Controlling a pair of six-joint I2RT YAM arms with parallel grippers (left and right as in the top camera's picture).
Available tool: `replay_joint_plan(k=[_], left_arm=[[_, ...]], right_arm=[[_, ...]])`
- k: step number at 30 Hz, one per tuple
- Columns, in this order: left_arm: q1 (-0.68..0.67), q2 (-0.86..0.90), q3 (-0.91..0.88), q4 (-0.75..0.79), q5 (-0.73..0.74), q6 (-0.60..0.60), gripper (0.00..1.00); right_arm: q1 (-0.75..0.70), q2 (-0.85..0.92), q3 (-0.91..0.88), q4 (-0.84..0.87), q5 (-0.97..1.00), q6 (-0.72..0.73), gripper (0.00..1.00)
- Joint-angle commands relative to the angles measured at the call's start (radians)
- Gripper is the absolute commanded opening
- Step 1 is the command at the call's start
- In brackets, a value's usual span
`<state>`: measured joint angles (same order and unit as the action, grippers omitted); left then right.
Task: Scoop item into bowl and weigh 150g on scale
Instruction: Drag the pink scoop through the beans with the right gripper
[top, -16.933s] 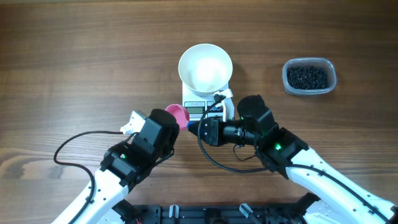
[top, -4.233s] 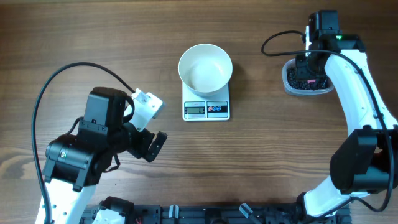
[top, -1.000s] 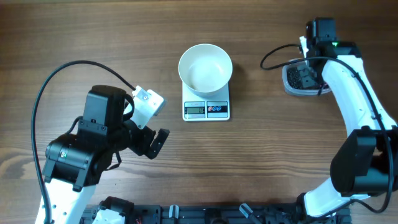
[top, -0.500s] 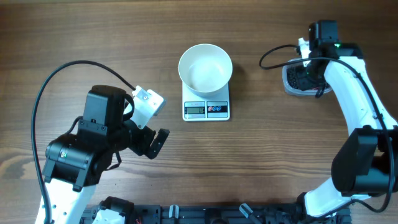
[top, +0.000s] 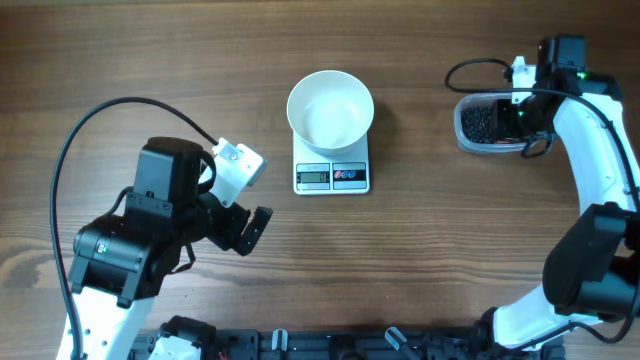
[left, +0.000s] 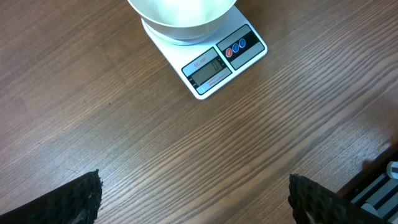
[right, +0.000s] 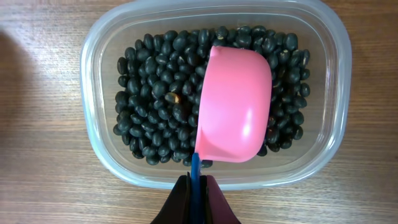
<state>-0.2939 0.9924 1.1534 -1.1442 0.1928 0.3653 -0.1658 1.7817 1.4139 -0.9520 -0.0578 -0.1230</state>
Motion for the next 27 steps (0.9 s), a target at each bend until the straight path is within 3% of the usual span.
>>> replay_joint_plan(k=[1, 18, 27], left_arm=[[0.007, 0.005, 0.025, 0.003, 0.019, 0.02, 1.0], [0.007, 0.005, 0.025, 0.003, 0.019, 0.021, 1.0], [0.007, 0.005, 0.025, 0.003, 0.02, 0.02, 1.0]], right_arm=[[-0.016, 0.003, -0.015, -0.014, -0.09, 0.056, 0.04], [-0.058, 0.023, -0.016, -0.021, -0.166, 0.096, 0.04], [-0.12, 0.072, -0.016, -0.035, -0.284, 0.035, 0.04]])
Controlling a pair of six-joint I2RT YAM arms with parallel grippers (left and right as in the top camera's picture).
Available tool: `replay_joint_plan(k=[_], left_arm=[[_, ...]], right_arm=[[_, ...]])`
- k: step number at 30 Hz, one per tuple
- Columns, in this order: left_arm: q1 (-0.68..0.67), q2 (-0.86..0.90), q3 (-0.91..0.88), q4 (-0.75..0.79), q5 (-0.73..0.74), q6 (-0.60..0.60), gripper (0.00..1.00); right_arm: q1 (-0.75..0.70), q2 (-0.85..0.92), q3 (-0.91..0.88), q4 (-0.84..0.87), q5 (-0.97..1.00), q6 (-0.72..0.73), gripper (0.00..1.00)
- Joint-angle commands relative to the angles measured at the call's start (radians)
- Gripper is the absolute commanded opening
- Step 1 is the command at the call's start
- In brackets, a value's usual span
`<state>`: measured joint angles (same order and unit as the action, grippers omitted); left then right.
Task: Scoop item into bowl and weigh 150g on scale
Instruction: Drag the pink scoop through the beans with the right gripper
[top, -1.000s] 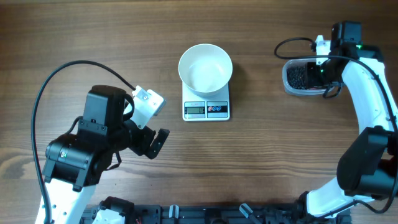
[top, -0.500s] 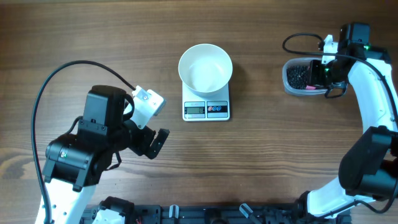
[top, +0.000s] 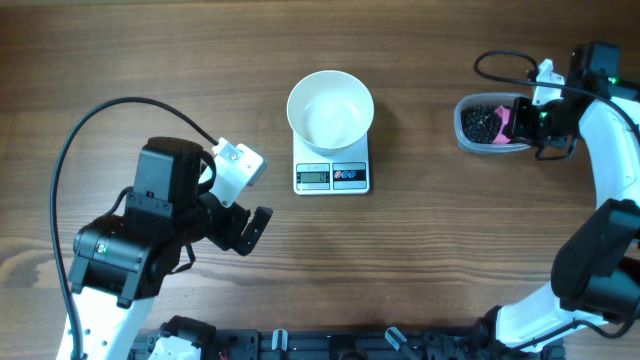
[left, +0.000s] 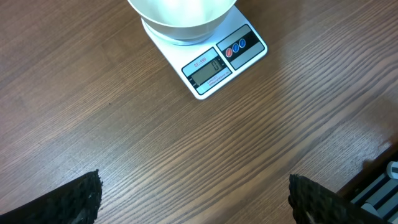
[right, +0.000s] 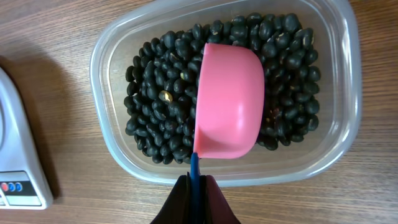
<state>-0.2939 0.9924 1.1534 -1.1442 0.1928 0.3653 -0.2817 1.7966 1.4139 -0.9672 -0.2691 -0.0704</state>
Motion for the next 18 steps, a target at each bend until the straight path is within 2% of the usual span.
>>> replay_joint_plan(k=[1, 9, 18], left_arm=[[0.007, 0.005, 0.025, 0.003, 0.019, 0.021, 1.0], [0.007, 0.005, 0.025, 0.003, 0.019, 0.021, 1.0], [0.007, 0.005, 0.025, 0.003, 0.019, 0.02, 1.0]], right_arm=[[-0.005, 0.066, -0.016, -0.02, -0.073, -0.023, 0.04], [-0.006, 0.085, -0.015, -0.04, -0.077, -0.035, 0.04], [-0.011, 0.085, -0.014, -0.072, -0.178, -0.03, 0.04]])
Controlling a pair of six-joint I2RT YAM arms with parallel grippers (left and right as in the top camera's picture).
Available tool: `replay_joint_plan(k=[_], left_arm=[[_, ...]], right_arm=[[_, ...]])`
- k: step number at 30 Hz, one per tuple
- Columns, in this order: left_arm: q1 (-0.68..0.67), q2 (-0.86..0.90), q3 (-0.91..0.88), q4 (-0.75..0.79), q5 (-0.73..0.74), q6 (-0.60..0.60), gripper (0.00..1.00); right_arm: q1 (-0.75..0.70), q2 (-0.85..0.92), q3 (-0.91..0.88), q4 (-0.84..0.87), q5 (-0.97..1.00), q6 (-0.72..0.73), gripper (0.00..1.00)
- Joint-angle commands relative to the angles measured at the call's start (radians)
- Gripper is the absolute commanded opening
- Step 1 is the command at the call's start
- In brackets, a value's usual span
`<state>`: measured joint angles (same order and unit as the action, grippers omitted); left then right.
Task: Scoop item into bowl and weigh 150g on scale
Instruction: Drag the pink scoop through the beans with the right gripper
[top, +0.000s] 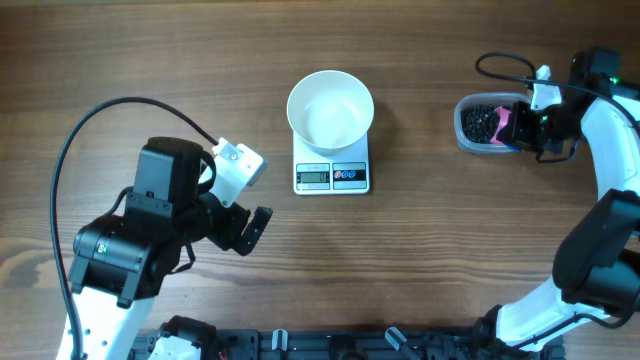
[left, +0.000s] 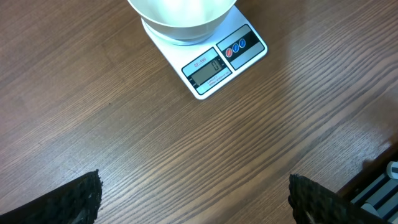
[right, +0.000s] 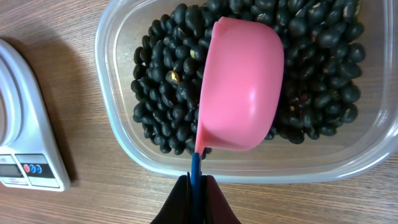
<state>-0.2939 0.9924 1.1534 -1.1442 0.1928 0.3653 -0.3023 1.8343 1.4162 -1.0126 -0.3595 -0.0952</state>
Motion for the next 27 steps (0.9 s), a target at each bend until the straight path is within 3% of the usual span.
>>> replay_joint_plan(k=[1, 27], left_arm=[[0.007, 0.005, 0.025, 0.003, 0.019, 0.02, 1.0], [0.007, 0.005, 0.025, 0.003, 0.019, 0.02, 1.0]], right_arm=[[0.008, 0.047, -0.017, -0.03, -0.087, -0.005, 0.04], [-0.206, 0.045, -0.016, -0.045, -0.354, -0.011, 0.04]])
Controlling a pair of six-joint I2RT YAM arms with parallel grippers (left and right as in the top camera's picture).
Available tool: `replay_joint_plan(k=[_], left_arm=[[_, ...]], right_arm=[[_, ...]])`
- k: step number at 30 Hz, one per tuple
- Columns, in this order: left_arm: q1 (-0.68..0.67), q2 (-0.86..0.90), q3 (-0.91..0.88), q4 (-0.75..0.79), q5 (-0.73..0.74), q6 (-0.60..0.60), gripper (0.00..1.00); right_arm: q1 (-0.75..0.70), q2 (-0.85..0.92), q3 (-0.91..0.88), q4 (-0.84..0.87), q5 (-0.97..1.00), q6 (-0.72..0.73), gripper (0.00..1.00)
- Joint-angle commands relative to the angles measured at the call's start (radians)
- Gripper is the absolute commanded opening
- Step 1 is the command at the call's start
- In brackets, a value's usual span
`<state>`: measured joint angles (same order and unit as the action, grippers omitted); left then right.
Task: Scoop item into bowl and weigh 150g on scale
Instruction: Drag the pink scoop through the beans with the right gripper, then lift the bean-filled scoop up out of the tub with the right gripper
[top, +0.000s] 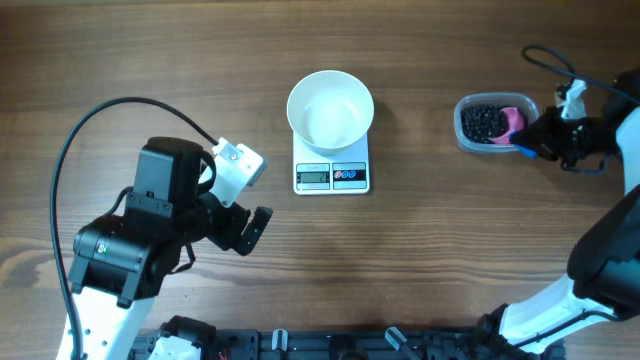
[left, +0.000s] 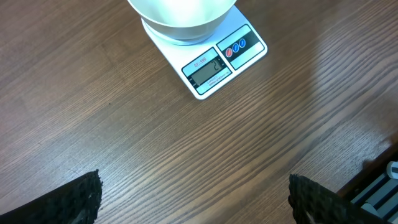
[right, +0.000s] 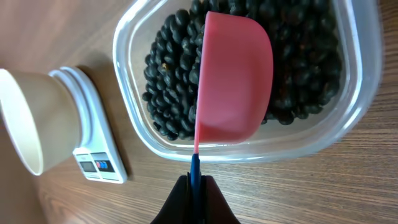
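A white bowl (top: 330, 110) stands empty on the white scale (top: 332, 176) at the table's middle. At the right, a clear tub (top: 487, 124) holds black beans (right: 174, 93). My right gripper (right: 195, 180) is shut on the blue handle of a pink scoop (right: 233, 78), whose cup is turned on its side over the beans at the tub's right end (top: 511, 122). My left gripper (left: 193, 199) stands open over bare wood at the lower left, with nothing between its fingers.
The scale's display and buttons (left: 214, 59) face the front. A black cable (top: 110, 115) loops from the left arm across the left of the table. The right arm (top: 600, 250) runs along the right edge.
My right gripper has drawn back to the right and tilted, so the scoop now stands more on its side at the tub's right end. The left arm has not moved.
The right gripper held the scoop, underside up, over the middle of the beans. It then shifted right across the tub at each moment, the scale coming into its wrist view. Now it is rolled at the right end. The bowl stayed empty throughout.
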<state>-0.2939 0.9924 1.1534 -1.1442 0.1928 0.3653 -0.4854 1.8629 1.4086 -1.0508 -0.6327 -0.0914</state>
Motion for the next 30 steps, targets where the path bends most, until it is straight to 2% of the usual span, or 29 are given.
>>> replay_joint_plan(k=[1, 11, 19, 30], left_arm=[[0.007, 0.005, 0.025, 0.003, 0.019, 0.021, 1.0], [0.007, 0.005, 0.025, 0.003, 0.02, 0.021, 1.0], [0.007, 0.005, 0.025, 0.003, 0.019, 0.021, 1.0], [0.007, 0.005, 0.025, 0.003, 0.019, 0.021, 1.0]], right_arm=[[-0.03, 0.016, -0.008, -0.01, -0.081, -0.014, 0.04], [-0.067, 0.016, -0.008, -0.031, -0.159, -0.064, 0.04], [-0.083, 0.016, -0.008, -0.061, -0.185, -0.047, 0.04], [-0.127, 0.016, -0.008, -0.061, -0.378, -0.047, 0.04]])
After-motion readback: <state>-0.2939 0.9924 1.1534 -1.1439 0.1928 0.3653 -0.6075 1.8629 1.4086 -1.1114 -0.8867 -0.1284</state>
